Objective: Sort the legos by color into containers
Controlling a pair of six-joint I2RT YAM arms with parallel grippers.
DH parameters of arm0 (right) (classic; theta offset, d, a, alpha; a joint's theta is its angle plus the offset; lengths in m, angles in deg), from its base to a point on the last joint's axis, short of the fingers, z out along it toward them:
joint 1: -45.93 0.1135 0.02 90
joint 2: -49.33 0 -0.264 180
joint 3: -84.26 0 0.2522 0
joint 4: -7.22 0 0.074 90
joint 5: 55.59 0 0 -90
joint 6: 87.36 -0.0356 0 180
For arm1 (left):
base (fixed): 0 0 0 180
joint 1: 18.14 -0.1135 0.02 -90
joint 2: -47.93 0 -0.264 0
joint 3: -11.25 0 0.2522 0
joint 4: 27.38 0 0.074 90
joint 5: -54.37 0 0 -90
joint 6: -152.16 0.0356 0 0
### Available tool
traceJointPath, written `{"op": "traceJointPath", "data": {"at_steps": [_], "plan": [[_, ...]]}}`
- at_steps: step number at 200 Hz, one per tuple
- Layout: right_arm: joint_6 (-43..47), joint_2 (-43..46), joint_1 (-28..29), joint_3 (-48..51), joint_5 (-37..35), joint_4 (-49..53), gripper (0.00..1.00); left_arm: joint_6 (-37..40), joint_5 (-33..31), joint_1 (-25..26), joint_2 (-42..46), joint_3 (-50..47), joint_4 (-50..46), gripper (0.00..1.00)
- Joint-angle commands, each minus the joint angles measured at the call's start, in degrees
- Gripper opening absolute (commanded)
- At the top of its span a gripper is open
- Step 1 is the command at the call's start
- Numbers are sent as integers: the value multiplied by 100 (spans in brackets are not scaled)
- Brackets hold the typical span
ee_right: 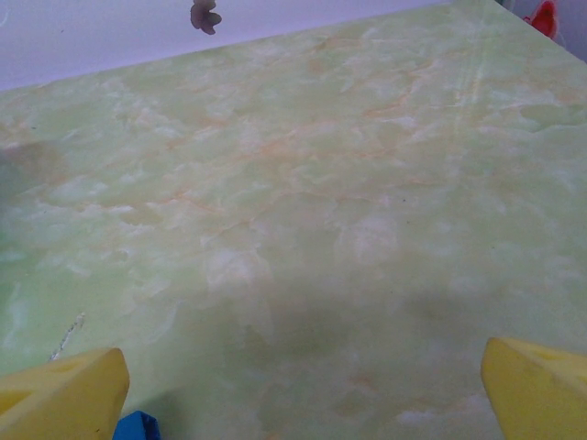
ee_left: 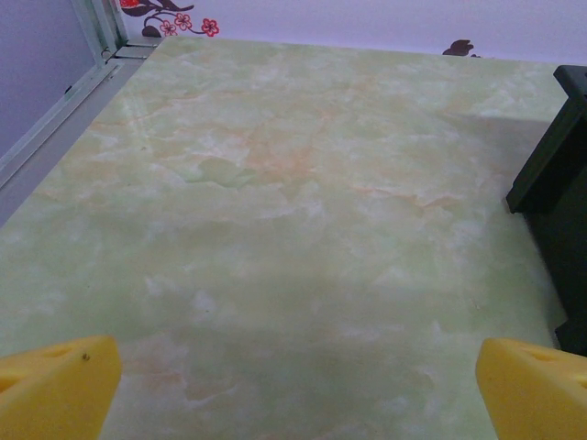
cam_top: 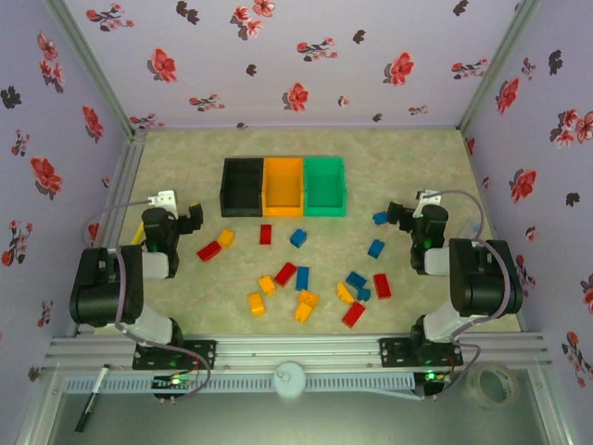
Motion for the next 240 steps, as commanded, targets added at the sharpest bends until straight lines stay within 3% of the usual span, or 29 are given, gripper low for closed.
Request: {"op": "traceJointPath", "data": {"at_steps": [1, 27, 39, 79, 102, 134, 185, 240], "plan": [[43, 37, 33, -37, -58, -111, 99, 164, 45, 37, -32, 104, -12, 100], [18, 57, 49, -94, -234, -70, 99, 164, 23, 37, -19, 109, -22, 100], [-65, 289, 67, -235, -473, 376, 99, 83, -340, 42, 163, 189, -286, 100], [-219, 1055, 288, -1115, -1488, 2552, 99, -416, -1360, 100, 1457, 758, -2274, 100], [-327, 1331, 481, -1845, -1452, 4039, 99, -915, -1434, 223, 2074, 1379, -3827, 100], [-183, 2265, 1351, -1926, -2010, 4340, 99, -1308, -2200, 967, 2503, 2317, -5437, 100], [-581, 3117, 2159, -3453, -2013, 6866, 99, -1667, -2566, 2396, 2874, 3624, -7424, 100], [-1036, 3473, 2448, -3860, -1910, 7955, 99, -2491, -2583, 2841, 2566, 4106, -9053, 100]]}}
